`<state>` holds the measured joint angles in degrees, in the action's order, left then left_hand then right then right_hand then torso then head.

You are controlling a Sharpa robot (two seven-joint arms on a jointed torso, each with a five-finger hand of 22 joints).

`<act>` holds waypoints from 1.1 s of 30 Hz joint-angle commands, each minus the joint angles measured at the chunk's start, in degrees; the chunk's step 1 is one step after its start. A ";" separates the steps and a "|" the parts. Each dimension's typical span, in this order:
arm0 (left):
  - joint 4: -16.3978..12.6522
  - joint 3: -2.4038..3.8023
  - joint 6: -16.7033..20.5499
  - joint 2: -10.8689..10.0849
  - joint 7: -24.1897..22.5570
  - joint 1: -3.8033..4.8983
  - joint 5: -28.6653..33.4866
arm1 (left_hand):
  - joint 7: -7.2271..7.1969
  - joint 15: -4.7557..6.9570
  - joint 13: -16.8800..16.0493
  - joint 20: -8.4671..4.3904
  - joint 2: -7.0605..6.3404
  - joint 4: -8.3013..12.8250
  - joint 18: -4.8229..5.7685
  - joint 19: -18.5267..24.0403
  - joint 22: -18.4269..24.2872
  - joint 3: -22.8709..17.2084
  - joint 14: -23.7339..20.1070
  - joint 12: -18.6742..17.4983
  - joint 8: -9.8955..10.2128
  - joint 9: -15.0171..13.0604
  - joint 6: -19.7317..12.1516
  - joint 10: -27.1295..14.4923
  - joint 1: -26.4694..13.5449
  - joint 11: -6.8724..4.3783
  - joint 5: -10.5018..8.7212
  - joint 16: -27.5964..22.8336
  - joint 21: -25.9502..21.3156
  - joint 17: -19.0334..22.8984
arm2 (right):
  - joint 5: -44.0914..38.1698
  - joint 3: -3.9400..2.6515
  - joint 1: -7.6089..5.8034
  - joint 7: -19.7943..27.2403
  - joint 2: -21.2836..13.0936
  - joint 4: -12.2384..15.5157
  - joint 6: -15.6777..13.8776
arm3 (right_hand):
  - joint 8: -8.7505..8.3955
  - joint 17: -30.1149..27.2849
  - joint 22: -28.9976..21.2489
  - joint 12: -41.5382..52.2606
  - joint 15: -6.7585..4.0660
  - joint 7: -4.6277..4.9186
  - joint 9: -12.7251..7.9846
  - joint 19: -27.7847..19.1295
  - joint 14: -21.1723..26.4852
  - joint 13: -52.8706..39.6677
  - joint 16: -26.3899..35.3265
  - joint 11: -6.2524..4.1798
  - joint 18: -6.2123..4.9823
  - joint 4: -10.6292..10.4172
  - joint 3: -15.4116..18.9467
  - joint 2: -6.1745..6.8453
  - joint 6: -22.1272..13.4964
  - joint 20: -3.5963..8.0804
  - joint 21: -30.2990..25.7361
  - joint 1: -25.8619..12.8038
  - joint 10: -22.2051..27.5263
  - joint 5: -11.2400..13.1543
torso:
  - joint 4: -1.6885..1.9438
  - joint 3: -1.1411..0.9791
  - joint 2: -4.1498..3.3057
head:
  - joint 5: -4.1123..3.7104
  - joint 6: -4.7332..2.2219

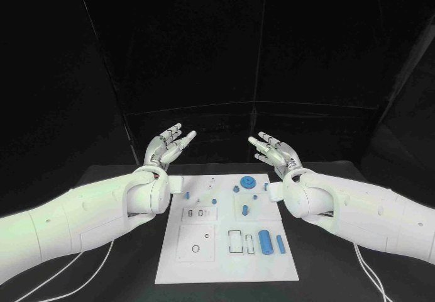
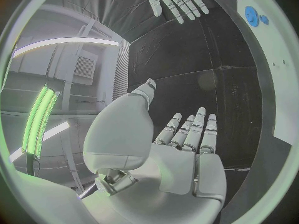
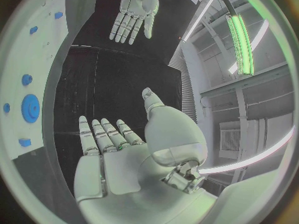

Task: Assemble the parts on the task board

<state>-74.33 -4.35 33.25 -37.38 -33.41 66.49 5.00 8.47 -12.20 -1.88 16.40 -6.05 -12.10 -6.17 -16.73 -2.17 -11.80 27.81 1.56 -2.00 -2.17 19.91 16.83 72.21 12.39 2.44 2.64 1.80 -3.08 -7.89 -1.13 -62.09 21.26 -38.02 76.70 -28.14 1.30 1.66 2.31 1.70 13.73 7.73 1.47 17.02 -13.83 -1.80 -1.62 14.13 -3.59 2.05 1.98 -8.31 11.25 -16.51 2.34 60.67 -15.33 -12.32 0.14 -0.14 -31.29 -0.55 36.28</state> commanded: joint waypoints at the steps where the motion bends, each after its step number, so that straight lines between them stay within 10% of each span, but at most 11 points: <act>1: 0.30 -0.01 -4.46 0.15 -3.28 0.20 1.65 | 5.55 -0.22 -0.09 0.22 -0.08 -0.45 -0.78 -0.39 -0.06 -0.06 0.53 0.37 -0.21 -0.07 0.57 0.46 1.30 0.17 0.37 0.25 0.38 -0.09 | -6.11 -0.20 -0.39 -4.64 0.74 -1.61 10.35 | 1.46 1.16 1.05 1.79 0.76 8.98 0.89 6.38 -12.71 -0.98 -2.32 1.15 -2.30 3.29 -0.73 -0.52 8.09 -0.23 1.76 7.51 -11.28 -0.53 | 0.00 0.00 0.00 | 0.01 0.01; 4: 0.30 -0.01 -4.46 0.15 -3.28 0.20 1.65 | 5.60 -0.25 -0.10 0.23 -0.06 -0.48 -0.83 -0.41 -0.07 -0.07 0.60 0.38 -0.22 -0.07 0.62 0.56 1.34 0.22 0.36 0.27 0.39 -0.10 | -7.28 -0.32 -0.59 -5.66 1.35 -2.82 12.48 | 4.80 2.74 3.03 6.58 -1.39 8.77 2.51 18.14 -31.71 -2.66 -7.27 -0.28 -4.55 5.63 -1.85 -0.82 22.34 -0.17 5.69 10.94 -30.49 -1.38 | 0.00 0.00 0.00 | 0.01 0.01; 7: 0.30 -0.01 -4.46 0.15 -3.28 0.20 1.65 | 5.74 -0.29 -0.13 0.26 0.01 -0.55 -0.93 -0.43 -0.09 -0.08 0.81 0.42 -0.25 -0.09 0.80 0.82 1.43 0.36 0.37 0.31 0.42 -0.14 | -7.82 -0.37 -0.68 -6.13 1.63 -3.37 13.47 | 6.39 2.21 3.59 7.73 -2.96 7.67 2.89 22.29 -36.92 -2.10 -7.98 -1.70 -6.17 7.88 -2.68 -0.45 31.66 -0.13 7.70 13.33 -35.26 -1.24 | 0.00 0.00 0.00 | 0.01 0.01; 8: -1.21 -0.01 -5.06 -2.69 -3.25 0.25 1.65 | 5.84 -0.33 -0.15 0.28 0.04 -0.58 -0.99 -0.44 -0.10 -0.09 0.97 0.45 -0.28 -0.11 0.93 0.99 1.48 0.46 0.37 0.34 0.44 -0.16 | -25.25 -0.38 -1.12 -3.13 0.80 -5.20 8.60 | 6.61 2.13 3.66 7.82 -3.32 7.33 2.89 23.04 -38.09 -1.97 -8.05 -2.01 -6.49 8.46 -2.94 -0.34 33.67 -0.09 8.08 13.77 -36.24 -1.17 | -0.27 0.26 -0.56 | 0.11 0.25; 10: -1.70 -0.01 -5.67 -3.19 -3.12 0.27 1.63 | 6.08 -0.49 -0.22 0.34 0.25 -0.60 -1.14 -0.66 -0.16 -0.13 2.01 0.54 -0.36 -0.16 1.40 1.66 1.68 0.72 0.36 0.55 0.52 -0.31 | -27.91 -0.39 -1.48 -3.18 0.81 -5.60 7.90 | 6.81 2.02 3.78 7.81 -3.97 6.69 2.78 24.48 -40.19 -1.80 -8.05 -2.61 -6.88 9.57 -3.51 -0.12 36.93 0.02 8.80 14.40 -38.07 -0.95 | -0.37 0.31 -0.94 | 0.15 0.14; 14: -2.20 -0.01 -6.80 -3.93 -2.43 0.30 0.85 | 6.20 -1.16 -0.62 0.40 1.37 -0.19 -1.13 -3.01 -0.56 -0.32 7.61 1.25 -1.11 -0.60 5.03 5.54 2.15 1.73 0.36 1.86 1.14 -1.10 | -32.56 -0.39 -2.13 -3.54 0.66 -5.97 7.19 | 6.33 1.93 3.90 7.40 -4.86 5.88 2.36 26.80 -43.30 -1.71 -7.66 -3.68 -7.06 11.50 -4.75 0.18 39.56 0.59 9.93 14.77 -41.37 -0.57 | -0.44 0.36 -1.62 | 0.30 0.03; 18: -3.10 -0.02 -7.75 -5.01 -1.73 0.37 0.17 | 4.96 -1.08 -1.19 0.35 2.14 1.23 -1.31 -15.95 -2.58 0.26 16.07 2.48 -2.14 -1.10 11.08 13.76 2.60 2.94 0.34 4.55 4.76 -2.25 | -38.06 -0.40 -3.19 -4.54 0.04 -5.91 6.95 | 5.81 1.95 4.22 6.64 -6.25 4.77 2.29 30.32 -47.26 -1.73 -7.37 -4.68 -7.06 14.00 -6.42 0.65 42.41 1.90 11.68 14.37 -45.56 0.08 | -0.23 0.34 -2.77 | 0.22 -0.16; 22: -3.97 -0.02 -10.00 -6.10 -0.58 0.52 -0.72 | 5.09 1.87 -2.43 -0.16 3.26 2.99 -3.70 -26.26 -4.36 0.79 24.47 6.18 -3.83 -1.85 20.27 30.05 3.01 0.24 0.39 8.37 9.08 -3.50 | -44.43 -0.40 -3.88 -5.81 -0.82 -5.47 7.35 | 5.48 2.00 4.72 6.07 -7.45 4.20 2.36 33.53 -50.74 -1.83 -7.36 -5.70 -7.08 14.54 -8.02 0.84 44.32 3.31 13.47 14.24 -48.60 0.37 | 0.17 0.38 -3.73 | 0.05 -0.54; 27: -6.93 -0.02 -12.95 -8.33 1.68 0.60 -1.54 | 4.72 3.97 -2.33 -1.43 4.22 5.01 -4.45 -31.88 -4.95 1.38 31.04 7.84 -5.46 -2.35 29.99 36.75 3.35 -1.74 0.37 10.59 11.08 -4.48 | -52.74 -0.42 -5.05 -9.78 -1.44 -4.95 9.37 | 5.92 2.27 6.45 6.84 -9.72 2.84 2.62 39.13 -56.83 -2.48 -8.52 -7.72 -7.06 14.52 -9.46 2.29 47.58 5.92 17.58 15.08 -54.10 -1.20 | 0.21 0.53 -5.25 | -0.07 -1.36; 33: -11.73 -0.02 -14.86 -10.59 3.25 1.06 -3.08 | 4.46 4.72 -2.05 -2.25 4.79 6.36 -4.41 -34.08 -4.88 1.60 33.48 7.72 -5.32 -1.99 32.16 39.37 3.44 -2.32 0.35 11.07 11.40 -5.16 | -61.69 -0.43 -6.45 -15.58 -1.76 -4.10 12.51 | 5.44 5.36 9.31 6.70 -13.03 1.66 2.43 45.25 -69.45 -2.96 -14.92 -9.41 -7.00 14.20 -8.86 3.95 48.55 9.28 23.40 14.53 -56.91 0.03 | 0.59 1.11 -6.87 | -0.51 -1.26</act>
<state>-85.35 -4.42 21.85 -47.79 -31.87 67.35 3.98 12.94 -7.46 -4.01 14.21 -1.79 -5.98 -10.22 -50.46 -7.11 -10.11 60.77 9.28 -7.33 -4.22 51.69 55.88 75.52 10.07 2.69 13.50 13.11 -8.19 -60.56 -1.50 -68.28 10.60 -39.76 72.28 -18.48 6.93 4.41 8.93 8.14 4.07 10.72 3.90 55.41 -71.13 -4.24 -11.19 6.76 -9.81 16.08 -6.28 -6.36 57.22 -10.72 19.89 75.41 -67.71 -12.53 0.44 0.63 -36.96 -0.92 35.06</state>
